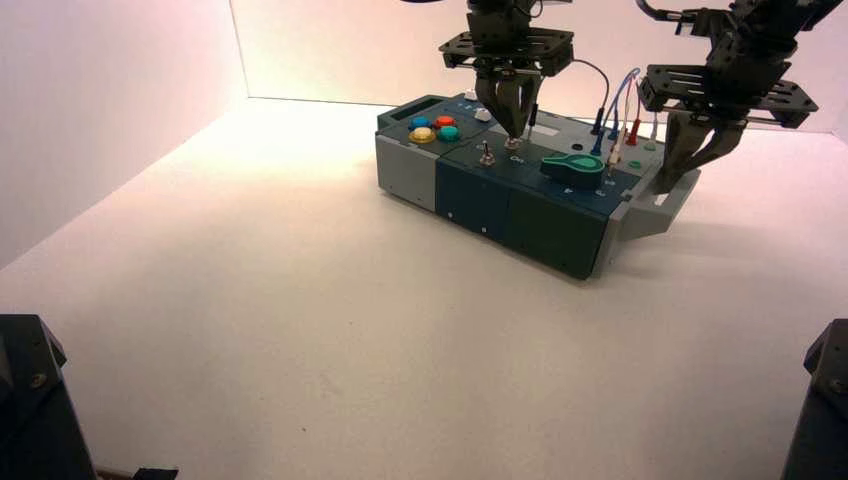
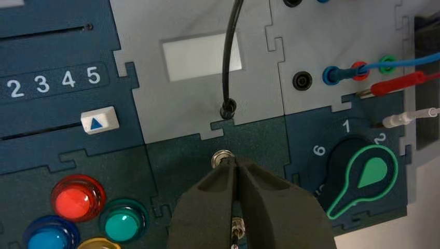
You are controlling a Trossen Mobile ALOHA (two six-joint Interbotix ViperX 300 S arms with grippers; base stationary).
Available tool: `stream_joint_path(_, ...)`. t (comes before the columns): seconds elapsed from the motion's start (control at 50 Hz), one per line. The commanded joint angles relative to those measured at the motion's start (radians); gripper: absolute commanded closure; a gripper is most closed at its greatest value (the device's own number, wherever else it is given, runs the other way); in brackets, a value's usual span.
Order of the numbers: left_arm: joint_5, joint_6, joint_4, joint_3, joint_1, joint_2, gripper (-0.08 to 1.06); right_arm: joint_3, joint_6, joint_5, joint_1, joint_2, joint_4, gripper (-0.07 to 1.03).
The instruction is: Flip the top switch off with the left gripper.
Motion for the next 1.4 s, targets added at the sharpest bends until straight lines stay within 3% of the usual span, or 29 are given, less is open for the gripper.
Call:
stream_joint_path(0.02, -0.006, 0.0, 0.02, -0.018, 0.058, -0.031, 1.01, 0.017, -0.003, 0.002, -0.012, 0.012, -0.009, 0.98)
stream_joint_path(0.26, -0.002, -0.002, 0.02, -0.021, 0.058, -0.038, 1.01, 0.018, -0.003, -0.002, -0.012, 0.014, -0.008, 0.98)
stream_joint_path(0.7, 0.138, 0.009, 0.02, -0.074, 0.058, -0.081, 1.01, 0.026, -0.003, 0.011, -0.012, -0.02, -0.009, 0.98)
stream_joint_path(0.96, 0.156, 0.018, 0.021, -0.072, 0.058, -0.101, 1.01, 0.046, -0.005, 0.018, -0.009, -0.049, -0.009, 0.98)
stream_joint_path(1.34, 0.222, 0.054, 0.021, -0.075, 0.052, -0.129, 1.01, 0.038, -0.009, 0.087, -0.006, -0.13, -0.009, 0.98)
stream_joint_path(1.4, 0.239, 0.063, 0.021, -0.081, 0.052, -0.137, 1.01, 0.025, -0.023, 0.132, -0.005, -0.16, -0.008, 0.98)
